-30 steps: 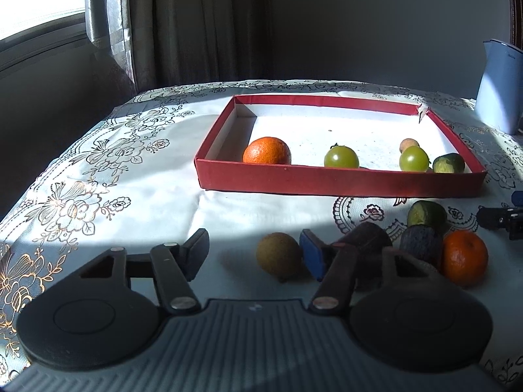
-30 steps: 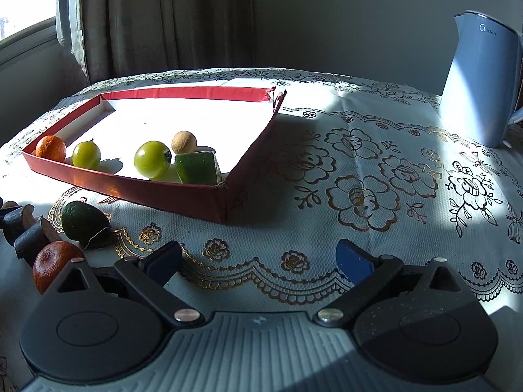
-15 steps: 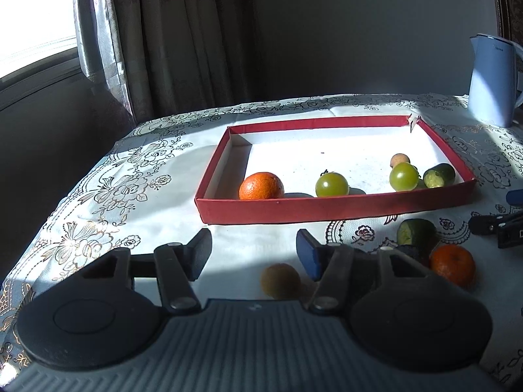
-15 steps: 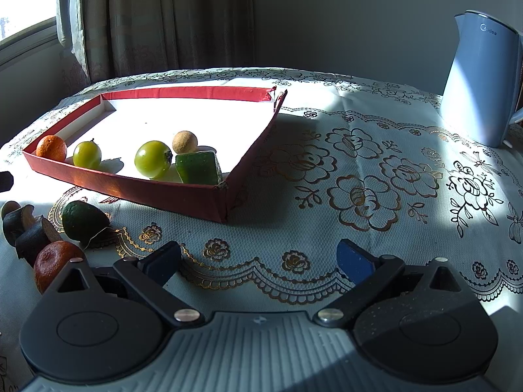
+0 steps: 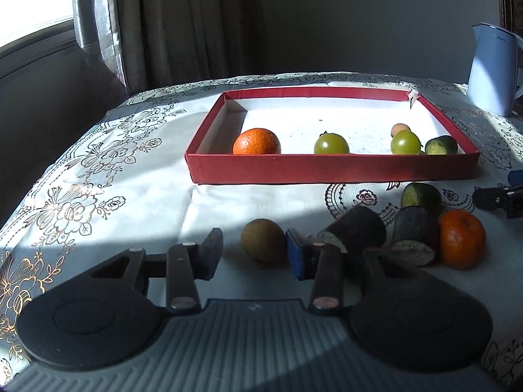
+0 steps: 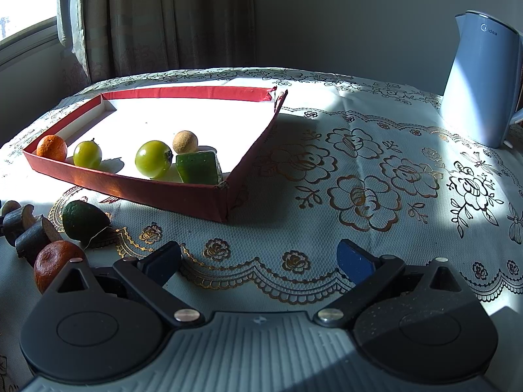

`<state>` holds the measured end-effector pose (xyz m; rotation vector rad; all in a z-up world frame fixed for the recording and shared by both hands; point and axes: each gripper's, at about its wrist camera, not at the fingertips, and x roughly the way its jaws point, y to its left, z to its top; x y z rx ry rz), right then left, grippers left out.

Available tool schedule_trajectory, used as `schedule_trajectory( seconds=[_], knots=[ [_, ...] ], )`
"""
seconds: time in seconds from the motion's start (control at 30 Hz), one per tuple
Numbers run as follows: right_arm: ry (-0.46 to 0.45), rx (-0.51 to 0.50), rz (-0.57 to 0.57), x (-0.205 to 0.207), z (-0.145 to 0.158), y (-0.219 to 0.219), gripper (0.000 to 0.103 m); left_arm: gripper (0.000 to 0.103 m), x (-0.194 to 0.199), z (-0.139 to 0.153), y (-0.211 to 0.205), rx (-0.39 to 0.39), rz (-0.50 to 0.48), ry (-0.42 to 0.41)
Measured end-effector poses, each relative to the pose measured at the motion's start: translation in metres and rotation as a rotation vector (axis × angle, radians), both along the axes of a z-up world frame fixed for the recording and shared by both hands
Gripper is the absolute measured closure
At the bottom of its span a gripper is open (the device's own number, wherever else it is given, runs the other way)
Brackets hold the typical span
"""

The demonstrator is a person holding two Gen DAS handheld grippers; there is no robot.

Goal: Organize fruits
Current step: 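Move the left tool to the small tan round fruit and grasp it, then carry the small tan fruit into the red tray and open the left tool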

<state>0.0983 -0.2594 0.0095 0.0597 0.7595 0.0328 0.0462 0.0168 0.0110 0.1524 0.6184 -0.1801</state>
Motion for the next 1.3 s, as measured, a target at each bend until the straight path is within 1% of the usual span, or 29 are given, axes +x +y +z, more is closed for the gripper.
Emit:
schedule_trajectory(
  seconds=[0.03,0.2,0.33,0.5,0.57,0.77,0.93,1.03,1.07,1.1,1.13,1.17,1.3],
  knots=[
    [0.0,0.0,0.0,0.0,0.0,0.0,0.0,0.077,0.0,0.001,-0.001,0.002,0.003,0.0],
    [0.0,0.0,0.0,0.0,0.0,0.0,0.0,0.077,-0.002,0.005,-0.007,0.012,-0.009,-0.014],
    [0.0,0.0,0.0,0.0,0.0,0.0,0.0,0.077,-0.001,0.017,-0.015,0.018,-0.017,-0.049],
    [0.0,0.001,0.0,0.0,0.0,0.0,0.0,0.077,0.01,0.032,-0.032,0.049,-0.028,-0.092],
    [0.0,0.0,0.0,0.0,0.0,0.0,0.0,0.077,0.02,0.036,-0.041,0.069,-0.028,-0.108],
    [0.0,0.0,0.0,0.0,0.0,0.0,0.0,0.077,0.056,0.038,-0.054,0.09,-0.003,-0.122],
    [0.0,0.0,0.0,0.0,0.0,0.0,0.0,0.077,0.09,0.032,-0.055,0.08,0.028,-0.101],
    [0.0,-0.001,0.0,0.0,0.0,0.0,0.0,0.076,0.102,0.025,-0.055,0.085,0.05,-0.091],
    [0.0,-0.001,0.0,0.0,0.0,0.0,0.0,0.067,0.103,0.023,-0.055,0.089,0.058,-0.092],
    [0.0,-0.001,0.0,0.0,0.0,0.0,0.0,0.06,0.103,0.022,-0.054,0.089,0.064,-0.096],
    [0.0,0.0,0.0,0.0,0.0,0.0,0.0,0.046,0.102,0.021,-0.054,0.089,0.069,-0.107],
    [0.0,0.0,0.0,0.0,0.0,0.0,0.0,0.037,0.099,0.021,-0.054,0.093,0.072,-0.12],
    [0.0,0.0,0.0,0.0,0.0,0.0,0.0,0.03,0.083,0.028,-0.051,0.094,0.072,-0.151]
  ],
)
